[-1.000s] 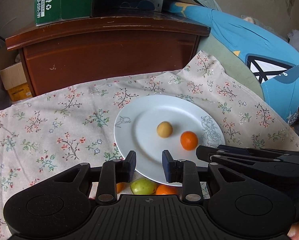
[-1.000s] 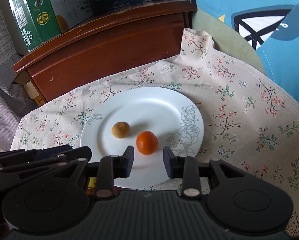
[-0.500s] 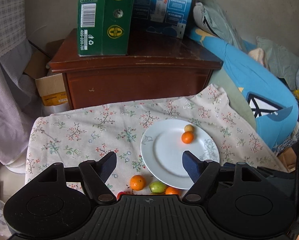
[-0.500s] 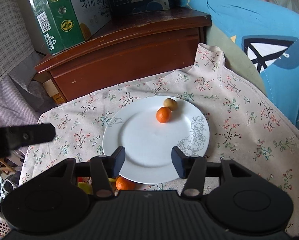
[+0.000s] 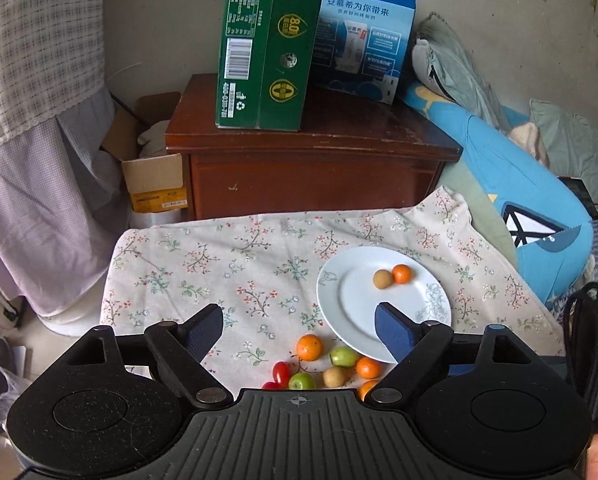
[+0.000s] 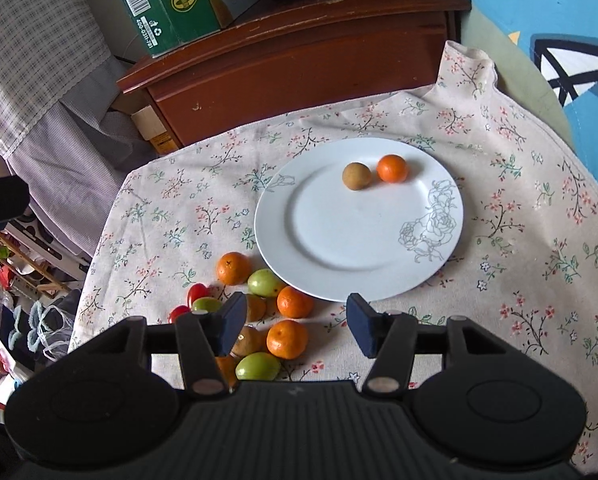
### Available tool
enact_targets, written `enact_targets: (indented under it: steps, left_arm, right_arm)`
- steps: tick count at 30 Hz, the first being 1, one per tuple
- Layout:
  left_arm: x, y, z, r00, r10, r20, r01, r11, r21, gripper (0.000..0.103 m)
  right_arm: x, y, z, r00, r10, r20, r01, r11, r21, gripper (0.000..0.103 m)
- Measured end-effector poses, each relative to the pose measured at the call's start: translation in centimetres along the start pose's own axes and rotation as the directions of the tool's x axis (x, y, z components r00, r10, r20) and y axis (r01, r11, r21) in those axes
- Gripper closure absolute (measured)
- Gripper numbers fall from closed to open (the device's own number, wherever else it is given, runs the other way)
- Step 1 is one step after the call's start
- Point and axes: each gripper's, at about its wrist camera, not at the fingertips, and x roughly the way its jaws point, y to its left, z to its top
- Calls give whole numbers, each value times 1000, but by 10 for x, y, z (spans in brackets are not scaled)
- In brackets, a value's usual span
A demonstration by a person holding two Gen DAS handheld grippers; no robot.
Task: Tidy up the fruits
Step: 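Withdraw both open grippers from the plate back to the fruit cluster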
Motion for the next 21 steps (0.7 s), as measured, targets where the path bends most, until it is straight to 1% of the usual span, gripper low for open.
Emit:
enact_targets:
  steps: [5, 6, 8, 10, 12, 14, 15, 16, 19, 21]
  left_arm:
    - [36, 7, -41, 998, -7, -64, 12, 996, 85, 19]
    - [42, 8, -50, 998, -1, -65, 8, 995, 104, 19]
    - [53, 15, -63, 997, 10, -75, -3, 995, 95, 20]
    - [64, 25, -74, 995, 31, -100, -23, 996, 81, 22]
    - [71, 30, -78, 990, 58, -125, -47, 995, 89, 22]
    - [74, 37, -80, 991, 51, -125, -42, 996, 74, 22]
    - [76, 39, -80, 991, 59, -123, -51, 997, 66, 22]
    - [78, 40, -80, 990, 67, -121, -59, 996, 65, 22]
    - [84, 38, -81, 991, 61, -118, -51, 995, 89, 26]
    - [91, 34, -82, 989, 58, -139, -44, 994, 104, 28]
  right_arm:
    - [8, -5, -8, 1000, 14, -22, -15, 1000, -5, 48]
    - [11, -6, -9, 999, 14, -30, -14, 1000, -4, 51]
    - [15, -9, -10, 999, 20, -45, -19, 1000, 15, 55]
    - [18, -10, -11, 998, 36, -47, -35, 999, 26, 56]
    - [22, -9, -13, 998, 40, -47, -39, 999, 19, 57]
    - [28, -8, -14, 997, 43, -58, -41, 999, 24, 58]
    - [30, -8, -14, 997, 54, -63, -52, 998, 30, 61]
    - [31, -7, -14, 996, 63, -65, -61, 998, 35, 61]
    - [34, -6, -14, 995, 74, -70, -72, 997, 32, 61]
    - [35, -8, -15, 995, 73, -75, -70, 997, 42, 61]
